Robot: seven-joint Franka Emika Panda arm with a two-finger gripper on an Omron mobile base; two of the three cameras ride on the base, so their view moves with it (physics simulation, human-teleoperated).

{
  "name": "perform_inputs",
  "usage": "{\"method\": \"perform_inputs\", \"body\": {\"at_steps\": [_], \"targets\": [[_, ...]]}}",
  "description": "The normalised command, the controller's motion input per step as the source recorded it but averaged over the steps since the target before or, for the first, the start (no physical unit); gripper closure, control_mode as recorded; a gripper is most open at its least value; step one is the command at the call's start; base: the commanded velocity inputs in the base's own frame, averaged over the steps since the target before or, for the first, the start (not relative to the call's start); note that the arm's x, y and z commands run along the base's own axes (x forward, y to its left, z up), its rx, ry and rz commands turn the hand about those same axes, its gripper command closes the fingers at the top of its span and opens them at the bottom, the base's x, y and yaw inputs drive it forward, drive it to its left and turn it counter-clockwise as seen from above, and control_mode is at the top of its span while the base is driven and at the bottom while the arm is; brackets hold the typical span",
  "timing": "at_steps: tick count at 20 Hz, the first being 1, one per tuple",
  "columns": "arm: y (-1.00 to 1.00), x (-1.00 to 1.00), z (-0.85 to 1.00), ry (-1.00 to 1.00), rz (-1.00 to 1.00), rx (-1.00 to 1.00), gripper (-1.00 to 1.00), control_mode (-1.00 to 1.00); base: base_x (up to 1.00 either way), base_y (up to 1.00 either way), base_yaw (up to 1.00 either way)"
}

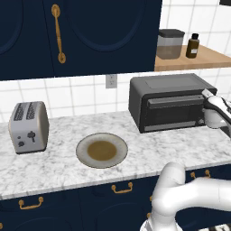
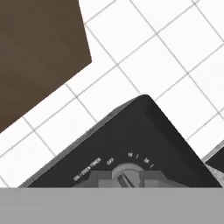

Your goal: Pick up the kebab skewer and baguette bread, and place them inside the toaster oven. Close the toaster oven door and start by setting the timer.

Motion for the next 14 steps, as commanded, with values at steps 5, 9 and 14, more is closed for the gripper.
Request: {"method": "perform_inputs", "body": {"at_steps": [5,9,14], "targets": [[0.18,0.03,0.00,-0.02,0.00,0.27,1.00,-1.00,0.00,0.00,0.00],[0.20,0.07,0.00,0.00,0.00,0.27,1.00,-1.00,0.00,0.00,0.00],[0.29,0.07,0.00,0.00,0.00,0.27,1.00,-1.00,0.00,0.00,0.00]]}}
